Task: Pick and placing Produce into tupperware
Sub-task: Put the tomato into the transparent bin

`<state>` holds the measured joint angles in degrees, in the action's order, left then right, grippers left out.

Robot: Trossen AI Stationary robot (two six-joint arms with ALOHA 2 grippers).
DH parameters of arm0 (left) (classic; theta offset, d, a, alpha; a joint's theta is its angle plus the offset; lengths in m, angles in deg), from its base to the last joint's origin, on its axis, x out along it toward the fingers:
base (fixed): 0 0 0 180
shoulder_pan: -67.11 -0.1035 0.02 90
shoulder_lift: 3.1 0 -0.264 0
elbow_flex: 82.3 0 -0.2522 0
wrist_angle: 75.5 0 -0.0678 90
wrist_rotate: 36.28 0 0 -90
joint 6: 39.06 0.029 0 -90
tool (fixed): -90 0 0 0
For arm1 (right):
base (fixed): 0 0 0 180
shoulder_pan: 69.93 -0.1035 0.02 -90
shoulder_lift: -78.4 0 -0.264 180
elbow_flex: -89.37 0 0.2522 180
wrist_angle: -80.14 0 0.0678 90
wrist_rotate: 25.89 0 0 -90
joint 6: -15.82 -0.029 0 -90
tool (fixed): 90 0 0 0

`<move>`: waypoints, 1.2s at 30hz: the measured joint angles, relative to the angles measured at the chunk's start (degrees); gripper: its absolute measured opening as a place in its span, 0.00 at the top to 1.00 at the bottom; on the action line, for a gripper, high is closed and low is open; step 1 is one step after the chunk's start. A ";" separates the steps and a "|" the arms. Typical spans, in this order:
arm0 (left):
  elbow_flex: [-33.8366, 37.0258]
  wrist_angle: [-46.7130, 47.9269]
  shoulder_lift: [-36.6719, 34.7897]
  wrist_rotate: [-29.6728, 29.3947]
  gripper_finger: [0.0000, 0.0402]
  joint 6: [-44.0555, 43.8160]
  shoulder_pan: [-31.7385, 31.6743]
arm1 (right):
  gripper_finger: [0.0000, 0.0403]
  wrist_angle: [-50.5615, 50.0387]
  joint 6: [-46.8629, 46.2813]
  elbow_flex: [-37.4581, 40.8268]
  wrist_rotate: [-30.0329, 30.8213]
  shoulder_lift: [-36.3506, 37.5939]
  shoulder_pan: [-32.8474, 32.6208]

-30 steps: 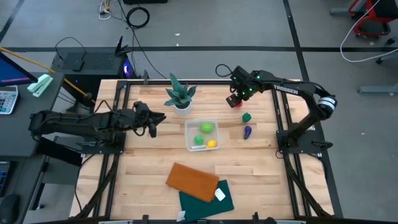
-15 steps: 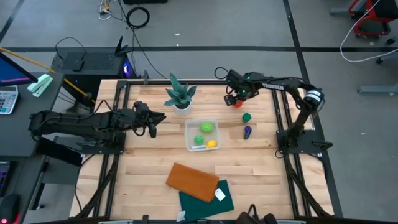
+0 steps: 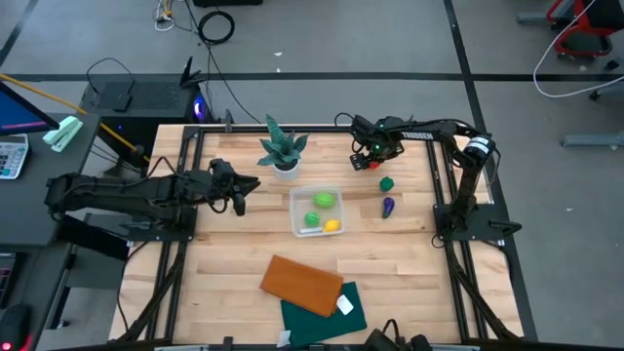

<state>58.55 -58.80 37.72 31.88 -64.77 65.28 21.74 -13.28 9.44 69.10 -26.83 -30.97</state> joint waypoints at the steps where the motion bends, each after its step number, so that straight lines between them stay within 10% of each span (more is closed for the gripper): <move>1: 0.00 -0.01 0.00 0.00 0.80 0.00 0.00 | 0.25 0.06 0.00 0.00 -0.02 -0.12 0.00; 18: 0.00 -0.02 0.02 0.00 0.83 -0.13 0.00 | 0.47 0.57 0.35 0.00 -0.01 0.42 -0.02; 36: 0.00 -0.01 0.02 -0.02 0.85 0.00 0.00 | 0.47 0.56 0.66 0.02 -1.83 7.64 -0.43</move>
<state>58.55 -58.81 37.74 31.85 -64.77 65.28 22.30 -12.63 9.46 67.27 -19.19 -31.41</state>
